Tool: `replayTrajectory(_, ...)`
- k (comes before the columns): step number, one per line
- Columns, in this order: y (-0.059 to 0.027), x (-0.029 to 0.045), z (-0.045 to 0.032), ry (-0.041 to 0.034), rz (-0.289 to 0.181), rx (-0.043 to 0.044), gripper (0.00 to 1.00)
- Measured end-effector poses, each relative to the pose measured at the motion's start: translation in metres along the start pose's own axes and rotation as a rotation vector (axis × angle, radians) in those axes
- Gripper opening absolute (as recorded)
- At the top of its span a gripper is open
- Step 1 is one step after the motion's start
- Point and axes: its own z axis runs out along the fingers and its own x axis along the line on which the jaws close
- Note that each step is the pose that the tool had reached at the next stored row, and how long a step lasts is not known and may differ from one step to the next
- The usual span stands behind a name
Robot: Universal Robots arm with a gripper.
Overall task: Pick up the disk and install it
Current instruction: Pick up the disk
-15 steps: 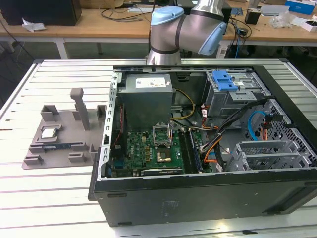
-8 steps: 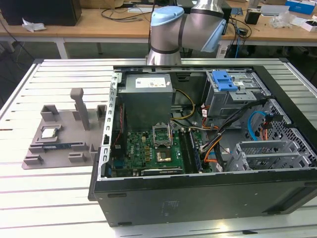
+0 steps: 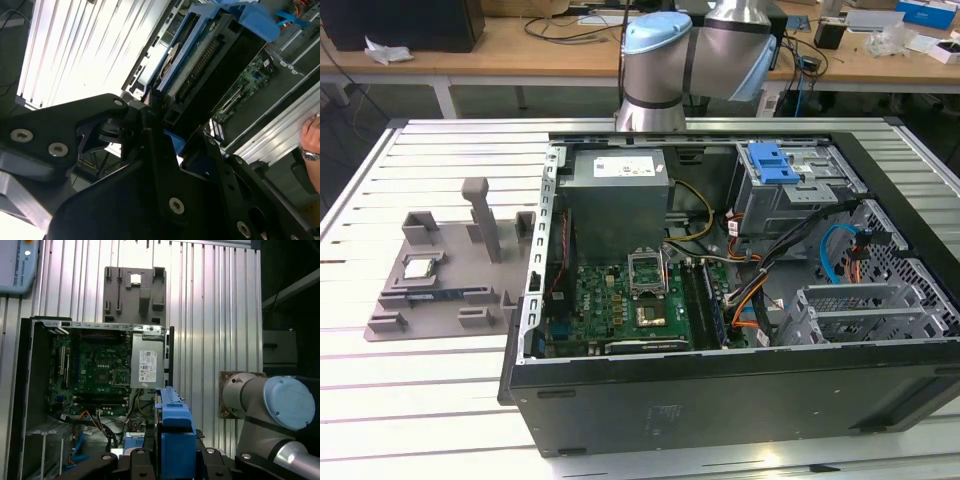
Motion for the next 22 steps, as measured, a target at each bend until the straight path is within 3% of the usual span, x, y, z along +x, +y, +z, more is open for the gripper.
replayTrajectory(3, -0.0040, 0.0247, 0.0074, -0.0006, 0.000, -0.0022, 0.37)
replayTrajectory(7, -0.0069, 0.0372, 0.0130, -0.0011, 0.000, -0.0032, 0.37)
replayTrajectory(10, -0.0116, 0.0534, 0.0206, -0.0021, 0.000, -0.0051, 0.37)
replayTrajectory(16, -0.0202, 0.0698, 0.0323, -0.0023, 0.000, -0.0071, 0.37)
replayTrajectory(22, -0.0285, 0.0810, 0.0427, -0.0025, 0.000, -0.0082, 0.37)
